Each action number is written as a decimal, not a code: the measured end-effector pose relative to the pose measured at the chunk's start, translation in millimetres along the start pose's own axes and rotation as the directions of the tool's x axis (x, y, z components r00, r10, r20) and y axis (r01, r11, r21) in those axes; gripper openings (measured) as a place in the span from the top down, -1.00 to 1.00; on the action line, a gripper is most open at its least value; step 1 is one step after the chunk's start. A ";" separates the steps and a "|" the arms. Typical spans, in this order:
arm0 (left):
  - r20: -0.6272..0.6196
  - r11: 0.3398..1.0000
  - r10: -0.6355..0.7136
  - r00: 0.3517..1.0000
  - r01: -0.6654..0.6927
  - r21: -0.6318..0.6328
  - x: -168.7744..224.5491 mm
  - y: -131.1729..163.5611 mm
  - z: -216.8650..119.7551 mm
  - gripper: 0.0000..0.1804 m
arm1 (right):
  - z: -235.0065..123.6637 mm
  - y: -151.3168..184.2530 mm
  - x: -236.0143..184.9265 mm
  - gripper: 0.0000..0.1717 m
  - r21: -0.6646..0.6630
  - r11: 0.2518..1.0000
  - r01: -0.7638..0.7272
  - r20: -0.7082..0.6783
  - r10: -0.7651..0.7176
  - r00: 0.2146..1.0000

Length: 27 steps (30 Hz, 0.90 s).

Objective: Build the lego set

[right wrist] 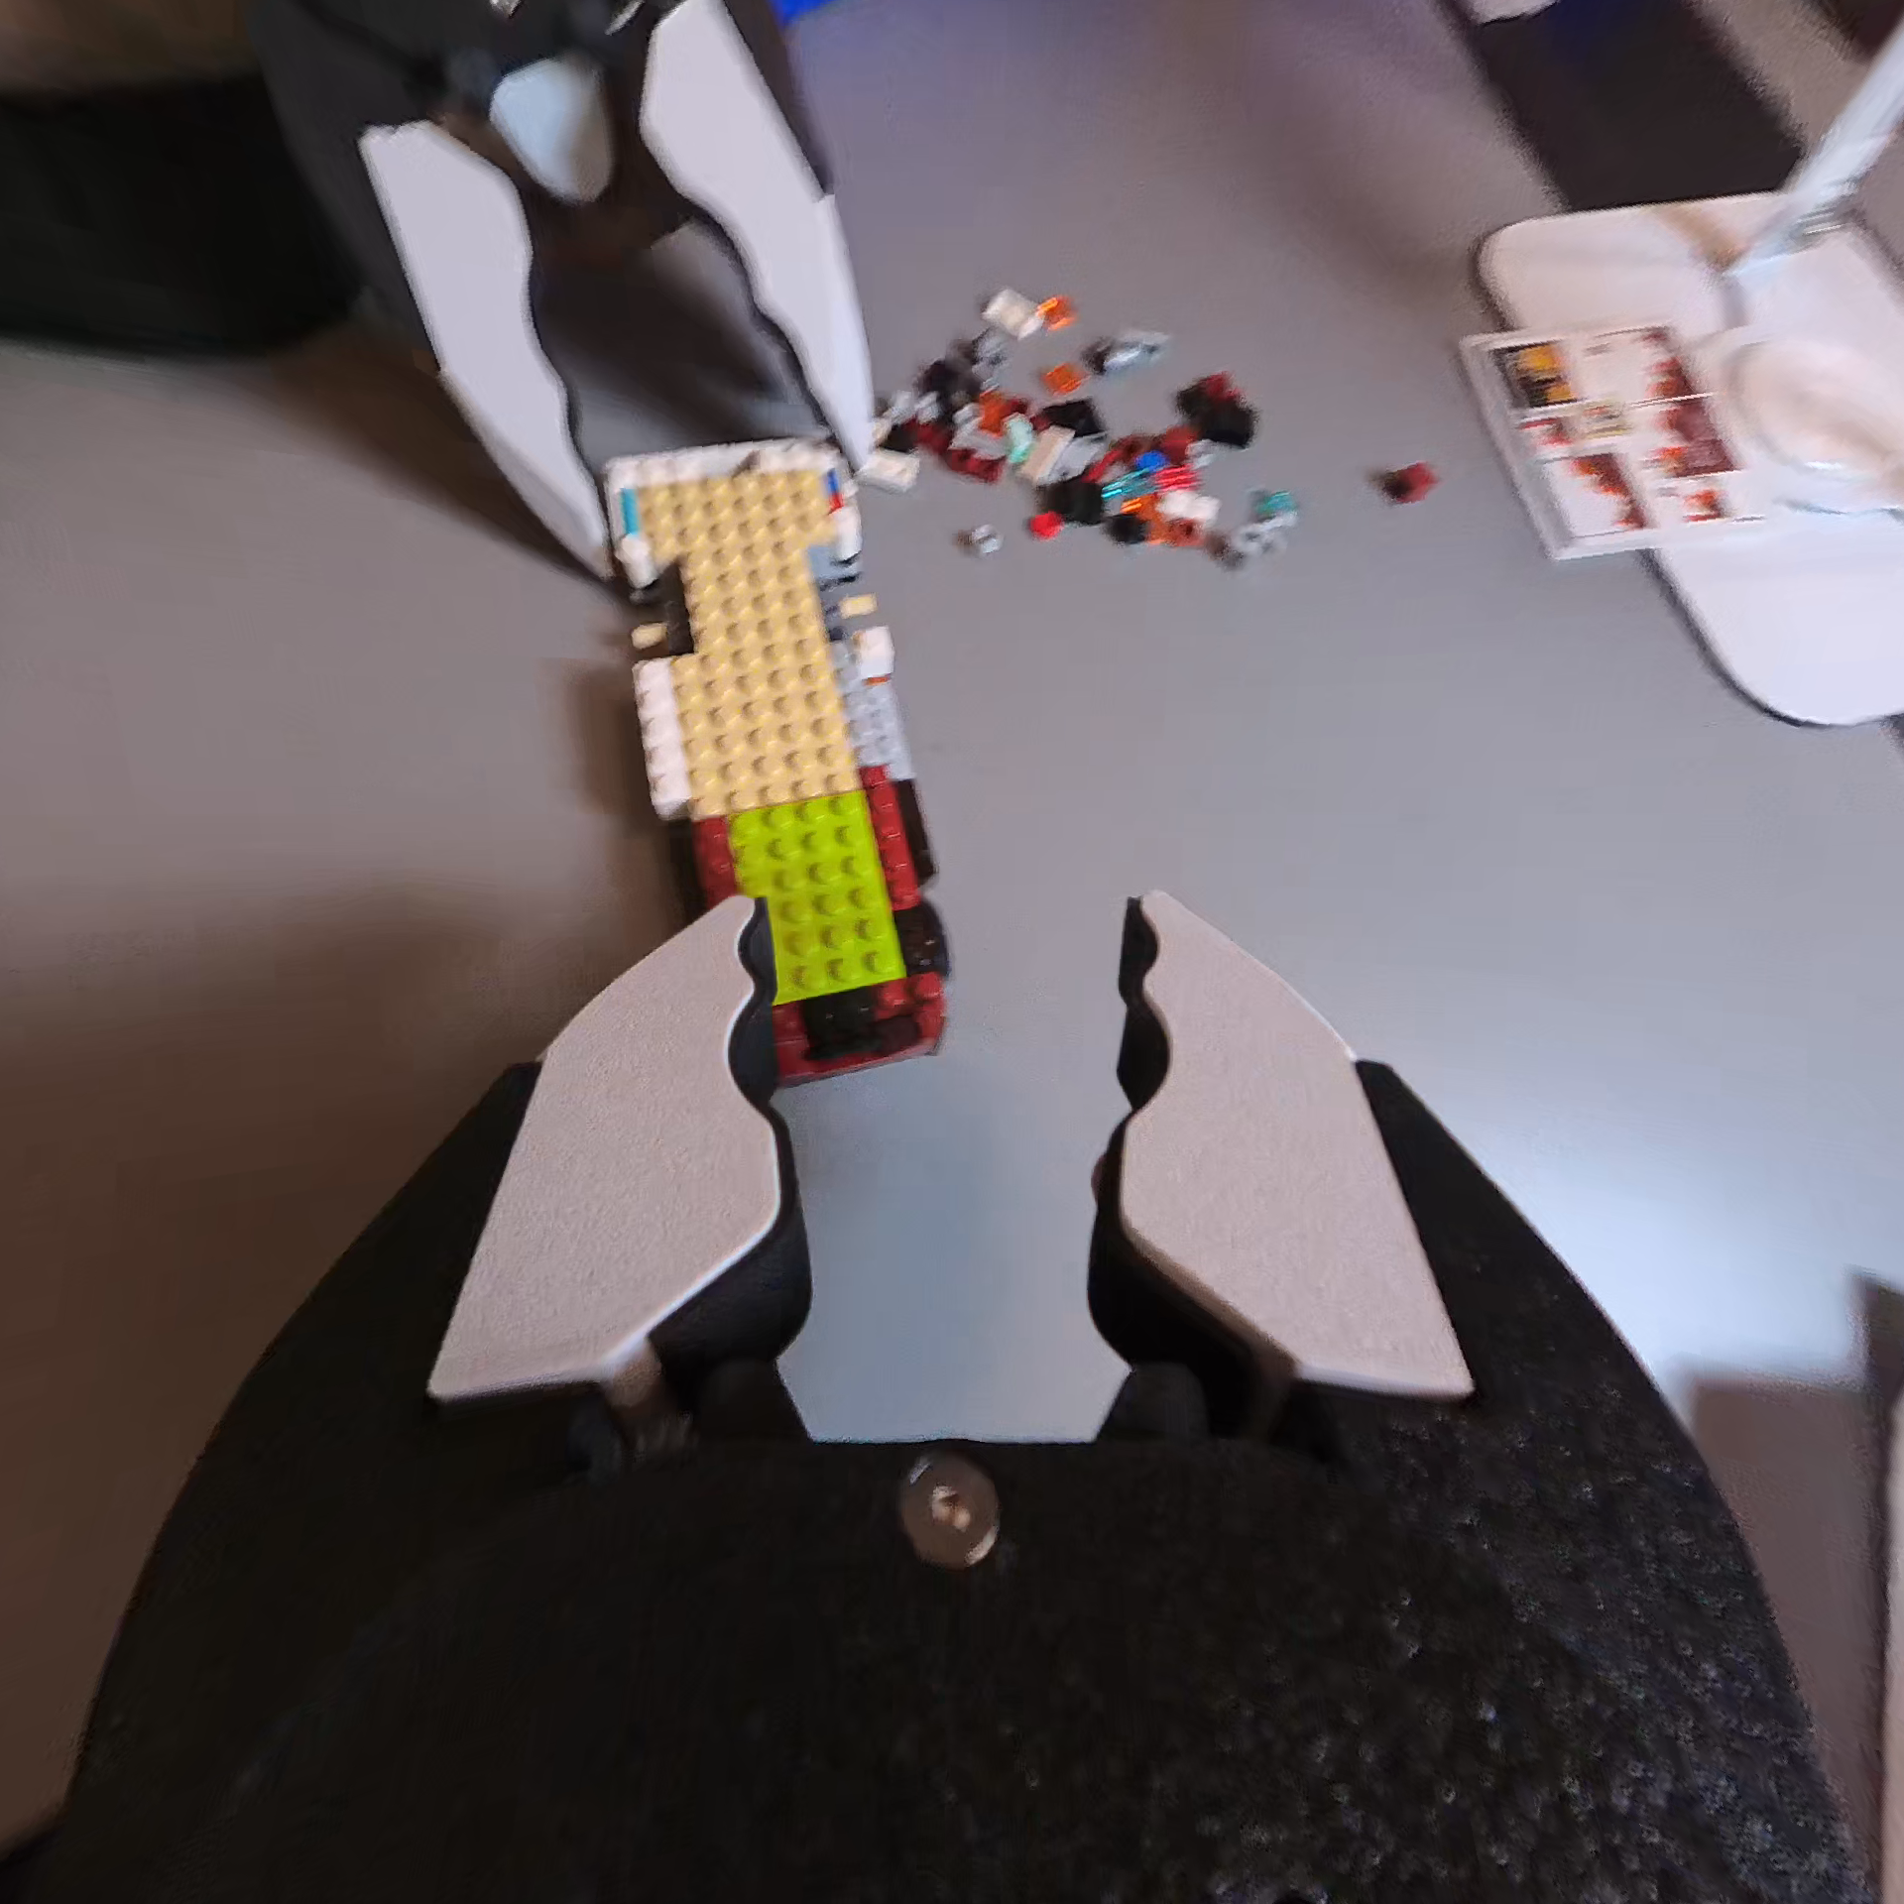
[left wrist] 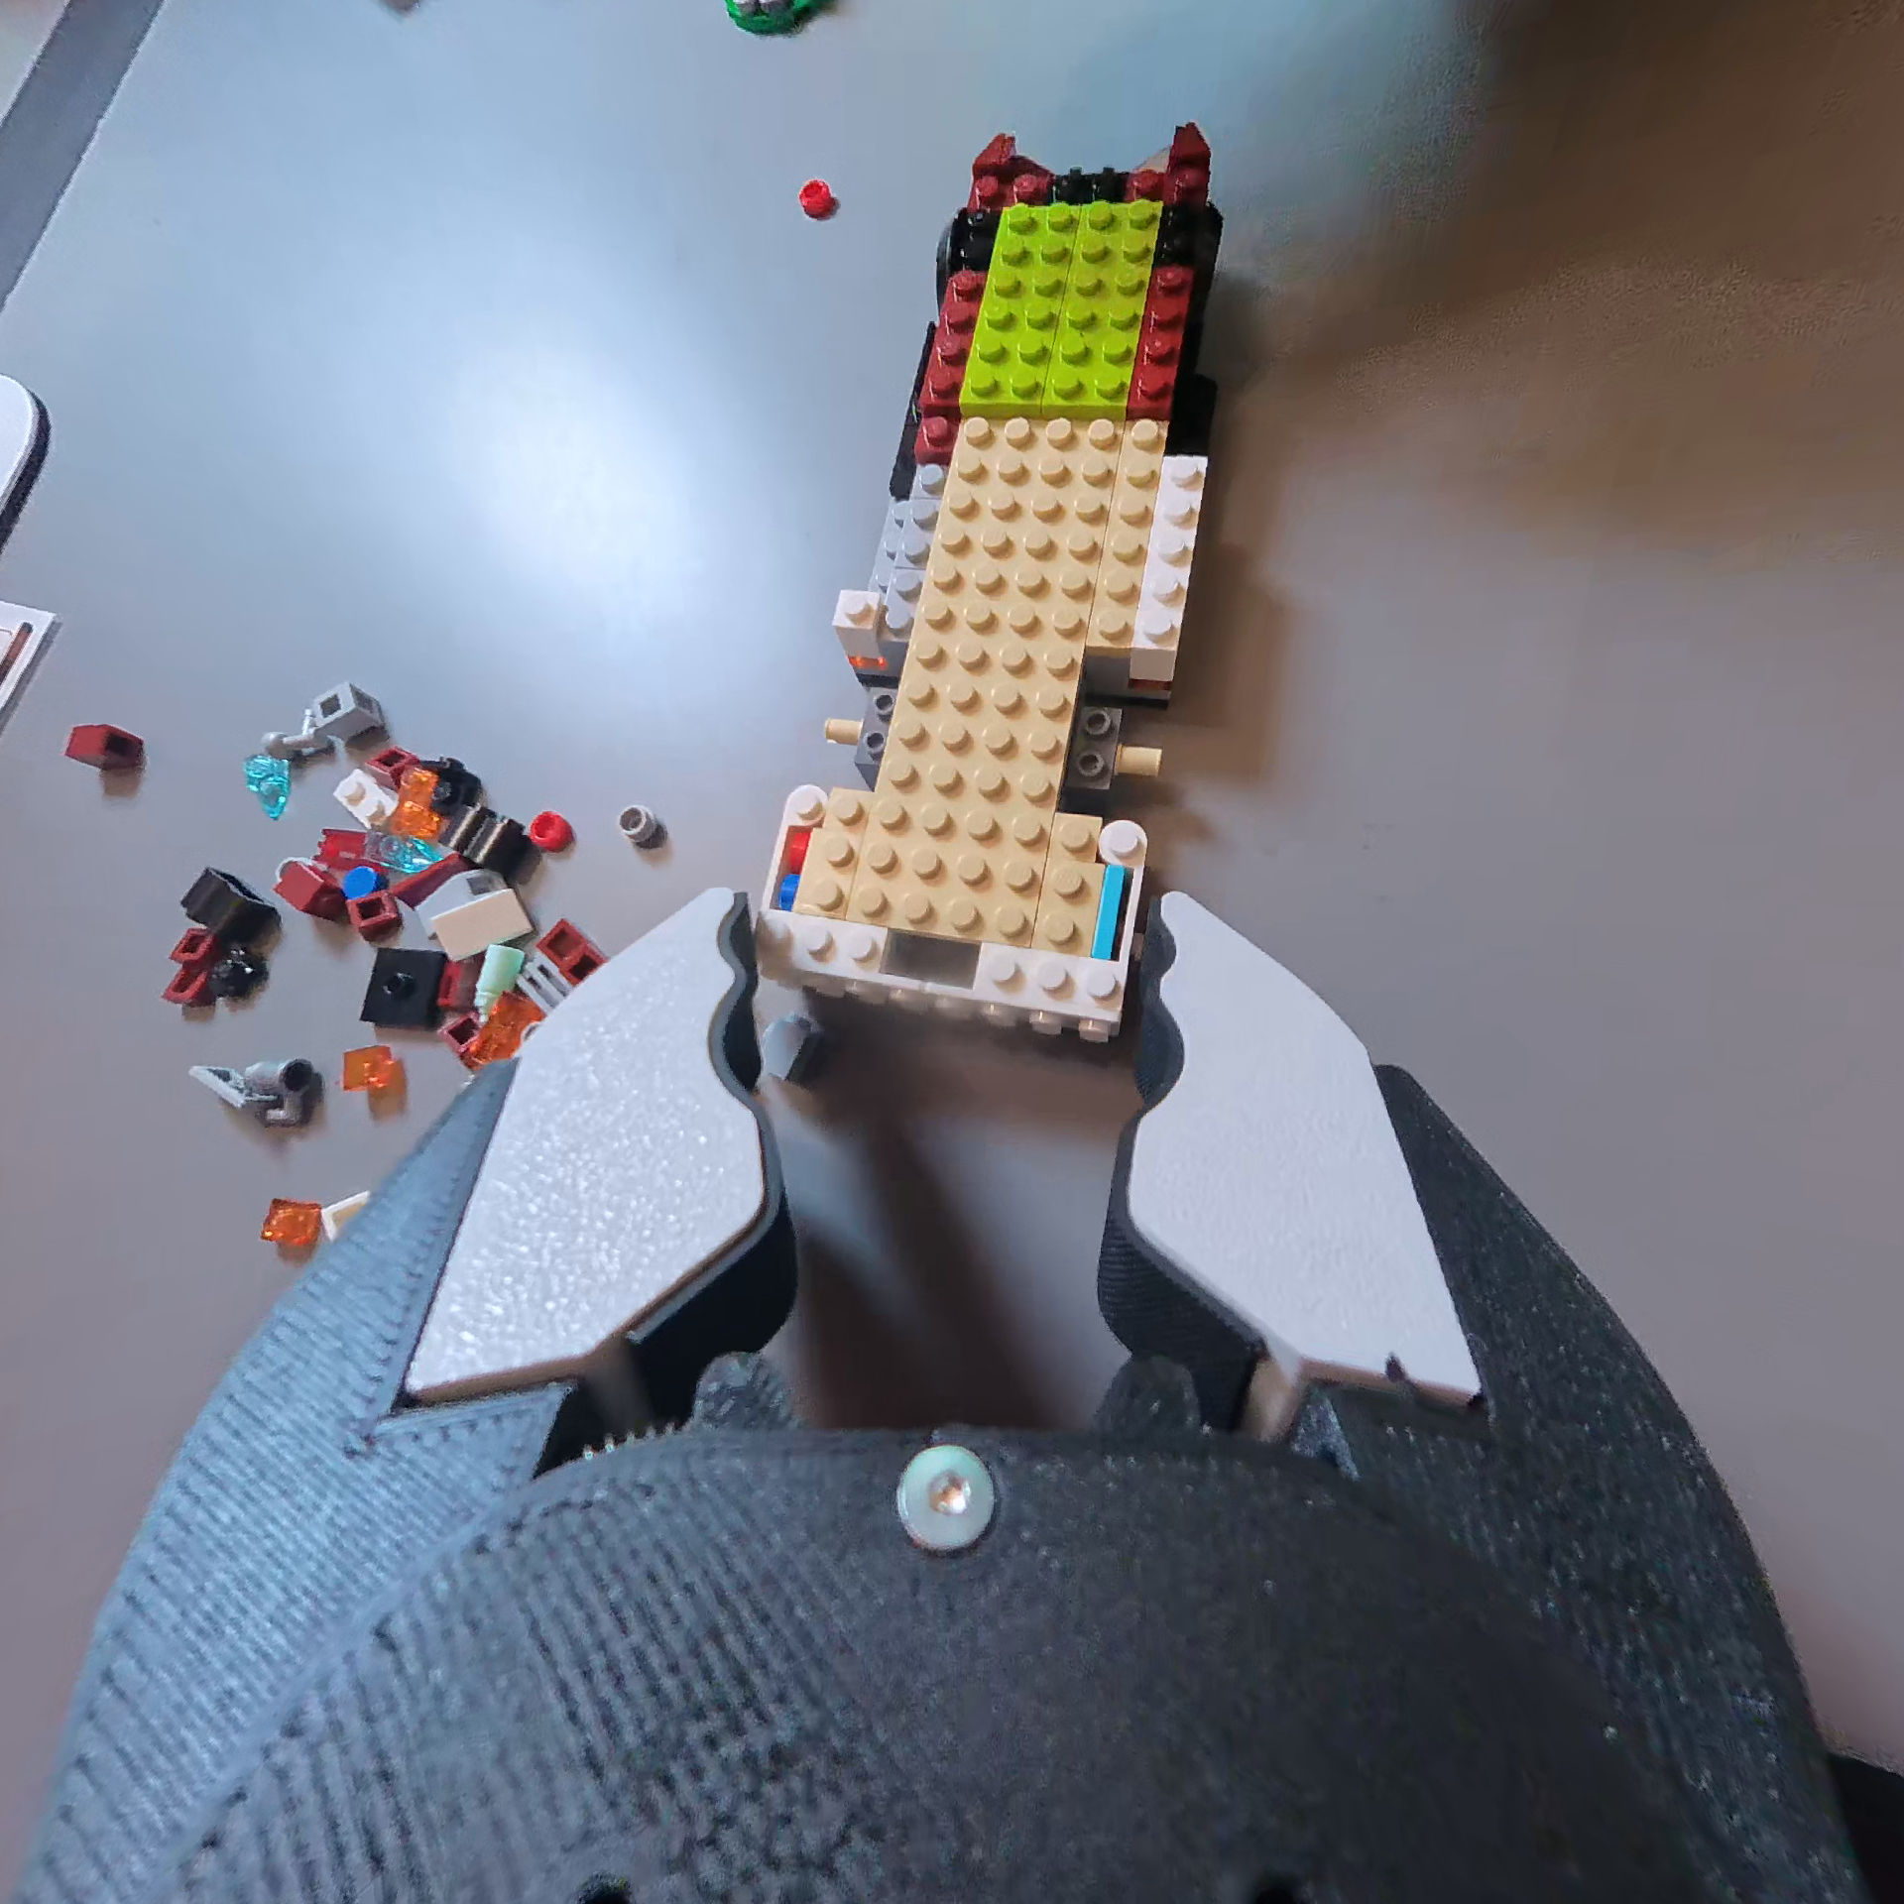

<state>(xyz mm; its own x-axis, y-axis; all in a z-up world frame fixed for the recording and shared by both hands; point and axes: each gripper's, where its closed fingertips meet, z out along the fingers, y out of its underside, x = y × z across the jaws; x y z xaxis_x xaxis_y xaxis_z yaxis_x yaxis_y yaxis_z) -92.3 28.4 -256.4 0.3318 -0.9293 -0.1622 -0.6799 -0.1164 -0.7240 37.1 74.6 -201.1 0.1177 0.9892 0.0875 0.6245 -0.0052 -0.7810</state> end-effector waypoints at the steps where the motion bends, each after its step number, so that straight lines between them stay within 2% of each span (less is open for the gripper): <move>1: -0.007 1.000 -0.009 1.000 0.009 0.007 0.1 -0.6 -0.4 0.21 | -7.2 -2.8 11.6 0.25 0.037 0.999 -0.023 -0.060 0.026 0.998; 3: -0.040 0.998 -0.042 0.998 0.044 0.044 1.7 -5.3 -3.3 0.17 | -20.7 -8.2 37.3 0.28 0.111 0.992 -0.063 -0.185 0.083 0.979; 6: -0.083 0.980 -0.110 0.990 0.122 0.158 -0.5 -23.2 -14.3 0.17 | -32.7 -18.0 64.0 0.41 0.241 0.959 -0.149 -0.266 0.213 0.940; 9: -0.023 0.940 -0.169 0.985 0.168 0.297 -17.8 -42.5 -27.5 0.29 | -35.6 -16.9 82.8 0.51 0.332 0.931 -0.150 -0.348 0.269 0.898; 13: 0.137 0.848 -0.291 0.947 0.189 0.495 -54.8 -58.1 -54.4 0.59 | -32.7 -10.6 90.4 0.59 0.426 0.891 -0.157 -0.379 0.334 0.863; 16: 0.202 0.768 -0.375 0.905 0.181 0.615 -75.9 -60.7 -79.2 0.96 | -31.5 -10.4 92.4 0.62 0.463 0.877 -0.132 -0.414 0.345 0.842; 19: 0.285 0.750 -0.438 0.853 0.172 0.638 -93.3 -51.2 -93.2 1.00 | -33.3 -13.9 91.1 0.68 0.492 0.864 -0.110 -0.429 0.350 0.833; 22: 0.360 0.762 -0.457 0.813 0.150 0.630 -104.6 -43.6 -99.8 1.00 | -35.9 -13.6 91.6 0.78 0.498 0.863 -0.089 -0.456 0.348 0.819; 27: 0.392 0.779 -0.456 0.799 0.145 0.610 -109.8 -37.7 -96.5 1.00 | -43.0 -14.5 102.0 0.99 0.516 0.854 -0.065 -0.498 0.362 0.788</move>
<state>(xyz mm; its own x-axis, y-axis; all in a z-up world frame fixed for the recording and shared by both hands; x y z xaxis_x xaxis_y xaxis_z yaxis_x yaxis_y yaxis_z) -166.2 101.0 -146.7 0.8319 -0.5514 -0.0622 -0.0824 -0.0119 -0.9965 73.3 169.2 -154.3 0.7032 0.7046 0.0946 0.1271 0.0064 -0.9919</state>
